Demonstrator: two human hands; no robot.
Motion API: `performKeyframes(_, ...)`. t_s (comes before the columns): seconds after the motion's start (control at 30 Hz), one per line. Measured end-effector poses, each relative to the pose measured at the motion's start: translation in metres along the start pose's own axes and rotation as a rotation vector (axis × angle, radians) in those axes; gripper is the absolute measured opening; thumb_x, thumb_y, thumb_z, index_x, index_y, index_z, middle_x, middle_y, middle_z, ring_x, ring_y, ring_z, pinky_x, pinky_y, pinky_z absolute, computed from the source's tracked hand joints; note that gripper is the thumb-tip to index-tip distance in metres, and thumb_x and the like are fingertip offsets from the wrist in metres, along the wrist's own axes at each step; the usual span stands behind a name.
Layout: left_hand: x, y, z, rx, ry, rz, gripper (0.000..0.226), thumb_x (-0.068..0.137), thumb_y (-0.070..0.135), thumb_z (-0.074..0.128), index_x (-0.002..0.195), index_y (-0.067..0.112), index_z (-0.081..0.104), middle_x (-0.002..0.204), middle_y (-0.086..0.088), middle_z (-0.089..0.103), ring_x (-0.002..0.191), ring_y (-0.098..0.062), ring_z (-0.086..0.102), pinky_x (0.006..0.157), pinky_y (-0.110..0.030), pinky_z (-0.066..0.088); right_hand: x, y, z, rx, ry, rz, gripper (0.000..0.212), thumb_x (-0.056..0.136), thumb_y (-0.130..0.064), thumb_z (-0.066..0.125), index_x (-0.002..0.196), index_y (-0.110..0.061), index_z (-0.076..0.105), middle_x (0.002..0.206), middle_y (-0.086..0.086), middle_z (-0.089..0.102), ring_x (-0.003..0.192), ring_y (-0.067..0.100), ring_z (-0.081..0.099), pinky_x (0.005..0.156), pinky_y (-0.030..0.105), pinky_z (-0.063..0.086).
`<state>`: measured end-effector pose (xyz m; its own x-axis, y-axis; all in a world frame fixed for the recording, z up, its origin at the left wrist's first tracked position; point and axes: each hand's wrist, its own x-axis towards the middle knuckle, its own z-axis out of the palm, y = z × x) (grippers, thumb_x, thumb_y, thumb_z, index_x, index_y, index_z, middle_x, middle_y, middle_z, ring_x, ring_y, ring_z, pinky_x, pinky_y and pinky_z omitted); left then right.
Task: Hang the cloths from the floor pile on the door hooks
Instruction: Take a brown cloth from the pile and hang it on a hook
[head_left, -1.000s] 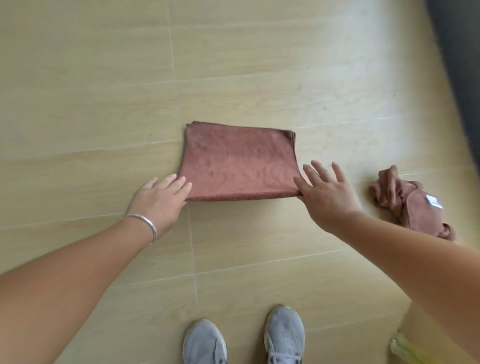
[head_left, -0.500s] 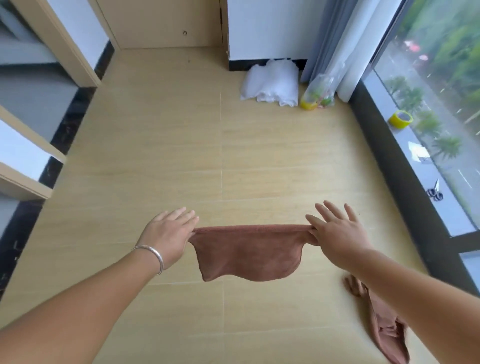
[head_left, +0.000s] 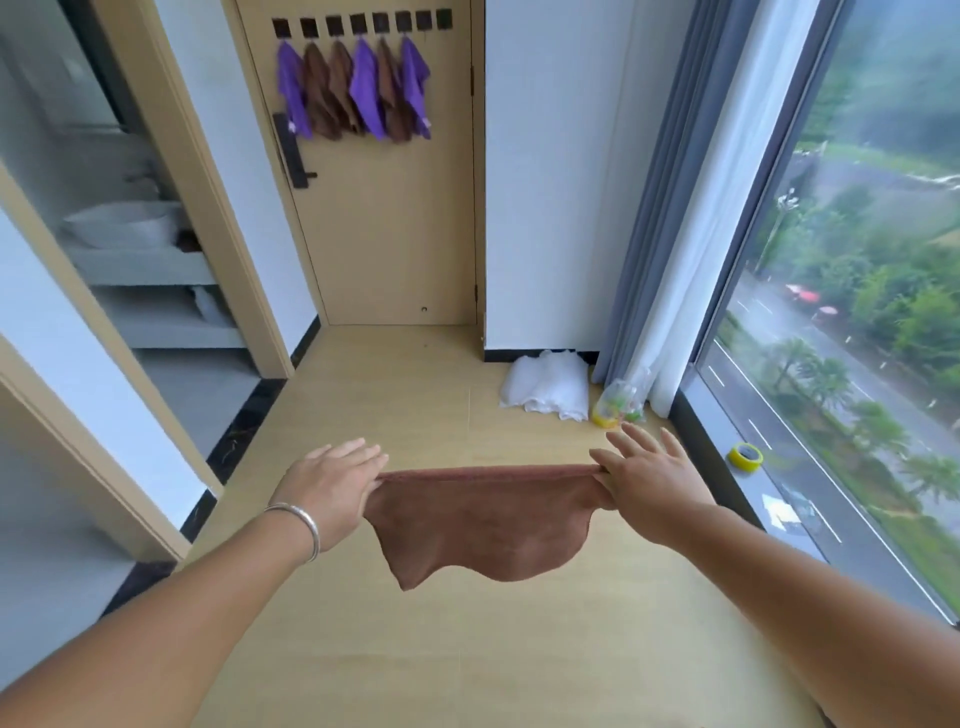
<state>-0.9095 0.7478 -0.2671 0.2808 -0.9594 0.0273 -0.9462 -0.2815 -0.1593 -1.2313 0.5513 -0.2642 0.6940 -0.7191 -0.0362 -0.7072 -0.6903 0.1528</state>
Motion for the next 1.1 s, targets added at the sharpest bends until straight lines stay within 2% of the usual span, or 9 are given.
performKeyframes(0.27, -0.001, -0.03, -0.128, -0.019, 0.151, -0.02, 0.039, 0.102, 0.032, 0.032, 0.139, 0.029, 0.045, 0.147, 0.016, 0.04, 0.141, -0.005, 0.025, 0.11, -0.026, 0.027, 0.01, 0.006, -0.137, -0.009, 0.089, -0.071, 0.044, 0.102, -0.044, 0.022, 0.14, -0.034, 0.043, 0.155, -0.003, 0.027, 0.148, 0.02, 0.006, 0.118, 0.046, 0.013)
performKeyframes(0.4, -0.007, -0.051, -0.178, 0.005, 0.215, -0.031, 0.025, 0.1, 0.03, 0.032, 0.108, 0.029, 0.056, 0.114, 0.017, 0.057, 0.127, -0.005, 0.041, 0.088, -0.025, 0.039, 0.013, 0.001, -0.188, -0.013, 0.148, -0.086, 0.043, 0.102, -0.045, 0.023, 0.14, -0.037, 0.043, 0.154, -0.008, 0.029, 0.148, 0.017, 0.007, 0.117, 0.04, 0.014)
performKeyframes(0.5, -0.013, -0.07, -0.21, 0.003, 0.276, -0.037, 0.023, 0.1, 0.03, 0.031, 0.099, 0.03, 0.054, 0.1, 0.018, 0.054, 0.118, -0.004, 0.045, 0.077, -0.024, 0.037, 0.017, -0.007, -0.226, -0.016, 0.185, -0.083, 0.045, 0.102, -0.046, 0.022, 0.142, -0.037, 0.04, 0.155, -0.009, 0.028, 0.148, 0.017, 0.007, 0.118, 0.04, 0.013)
performKeyframes(0.6, -0.016, -0.087, -0.237, -0.022, 0.329, -0.036, 0.024, 0.1, 0.03, 0.032, 0.102, 0.032, 0.055, 0.095, 0.019, 0.051, 0.115, -0.006, 0.046, 0.075, -0.025, 0.034, 0.023, -0.018, -0.26, -0.027, 0.229, -0.091, 0.045, 0.102, -0.045, 0.022, 0.141, -0.036, 0.042, 0.153, -0.01, 0.032, 0.147, 0.017, 0.009, 0.118, 0.039, 0.014)
performKeyframes(0.7, -0.018, -0.105, -0.259, 0.001, 0.37, -0.038, 0.023, 0.099, 0.03, 0.032, 0.096, 0.034, 0.054, 0.083, 0.02, 0.041, 0.097, -0.003, 0.045, 0.071, -0.025, 0.03, 0.028, -0.029, -0.289, -0.038, 0.261, -0.088, 0.044, 0.102, -0.043, 0.023, 0.141, -0.034, 0.043, 0.149, -0.01, 0.036, 0.147, 0.018, 0.011, 0.118, 0.04, 0.016)
performKeyframes(0.77, -0.016, -0.118, -0.271, 0.018, 0.396, -0.046, 0.024, 0.099, 0.031, 0.032, 0.096, 0.033, 0.055, 0.084, 0.019, 0.042, 0.087, -0.002, 0.04, 0.069, -0.026, 0.032, 0.033, -0.035, -0.304, -0.063, 0.285, -0.091, 0.043, 0.102, -0.041, 0.024, 0.141, -0.033, 0.043, 0.147, -0.009, 0.038, 0.147, 0.019, 0.012, 0.118, 0.041, 0.017)
performKeyframes(0.87, -0.013, -0.137, -0.285, 0.019, 0.424, -0.063, 0.026, 0.098, 0.031, 0.031, 0.09, 0.033, 0.056, 0.086, 0.014, 0.049, 0.085, -0.009, 0.05, 0.069, -0.029, 0.04, 0.04, -0.045, -0.322, -0.061, 0.325, -0.077, 0.042, 0.103, -0.038, 0.026, 0.141, -0.032, 0.042, 0.147, -0.01, 0.038, 0.147, 0.02, 0.012, 0.118, 0.042, 0.017)
performKeyframes(1.0, -0.004, -0.156, -0.296, 0.012, 0.469, -0.063, 0.025, 0.098, 0.031, 0.032, 0.08, 0.034, 0.05, 0.082, 0.013, 0.048, 0.082, -0.01, 0.049, 0.068, -0.03, 0.041, 0.052, -0.056, -0.337, -0.047, 0.394, -0.046, 0.043, 0.103, -0.041, 0.025, 0.142, -0.034, 0.04, 0.15, -0.008, 0.036, 0.146, 0.02, 0.014, 0.117, 0.044, 0.018)
performKeyframes(1.1, 0.007, -0.167, -0.299, 0.025, 0.512, -0.066, 0.02, 0.098, 0.028, 0.034, 0.087, 0.032, 0.05, 0.085, 0.014, 0.048, 0.085, -0.01, 0.049, 0.07, -0.028, 0.039, 0.066, -0.062, -0.341, 0.002, 0.442, -0.013, 0.045, 0.103, -0.044, 0.022, 0.144, -0.036, 0.035, 0.154, -0.005, 0.031, 0.147, 0.019, 0.012, 0.117, 0.044, 0.016)
